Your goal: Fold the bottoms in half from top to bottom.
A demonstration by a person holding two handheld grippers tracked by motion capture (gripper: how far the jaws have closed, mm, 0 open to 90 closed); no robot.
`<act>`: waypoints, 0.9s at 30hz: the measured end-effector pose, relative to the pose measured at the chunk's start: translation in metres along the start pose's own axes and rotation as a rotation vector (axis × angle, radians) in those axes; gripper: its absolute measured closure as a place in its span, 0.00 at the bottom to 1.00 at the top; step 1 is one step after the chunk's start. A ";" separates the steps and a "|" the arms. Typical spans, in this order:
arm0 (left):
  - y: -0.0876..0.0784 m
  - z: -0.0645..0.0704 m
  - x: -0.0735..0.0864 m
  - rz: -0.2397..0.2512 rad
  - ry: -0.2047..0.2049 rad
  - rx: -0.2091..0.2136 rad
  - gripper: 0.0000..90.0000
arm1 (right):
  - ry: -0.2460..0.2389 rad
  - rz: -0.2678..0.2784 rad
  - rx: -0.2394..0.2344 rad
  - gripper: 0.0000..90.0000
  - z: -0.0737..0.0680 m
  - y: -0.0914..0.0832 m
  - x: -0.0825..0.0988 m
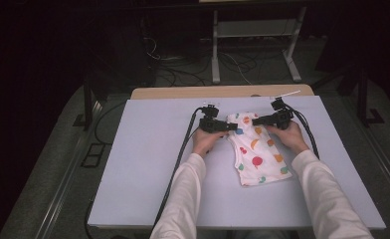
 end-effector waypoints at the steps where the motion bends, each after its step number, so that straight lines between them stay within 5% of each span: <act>1: 0.000 -0.001 0.000 0.001 -0.008 -0.005 0.44 | -0.007 -0.003 0.000 0.57 -0.001 0.000 0.001; 9: 0.003 -0.004 -0.001 -0.003 -0.046 -0.046 0.66 | -0.015 -0.003 0.041 0.76 -0.002 0.002 0.003; 14: 0.007 0.001 0.002 -0.008 -0.035 -0.043 0.79 | 0.007 -0.020 0.007 0.93 -0.009 0.007 0.006; 19: 0.006 0.004 0.002 -0.008 -0.035 -0.045 0.95 | 0.070 0.020 -0.027 0.96 -0.007 0.005 0.008; 27: -0.001 0.012 -0.001 0.027 -0.011 -0.005 0.97 | 0.126 0.143 -0.107 0.96 -0.008 -0.013 0.007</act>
Point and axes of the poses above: each handheld gripper's, and its own axes: y roughly forward along the jaws, x roughly out of its underside, z roughly to its right, the point moved 9 cm from there along y, roughly forward along the jaws, and after that the axes turned 8 degrees about -x, right-handed, at the moved point
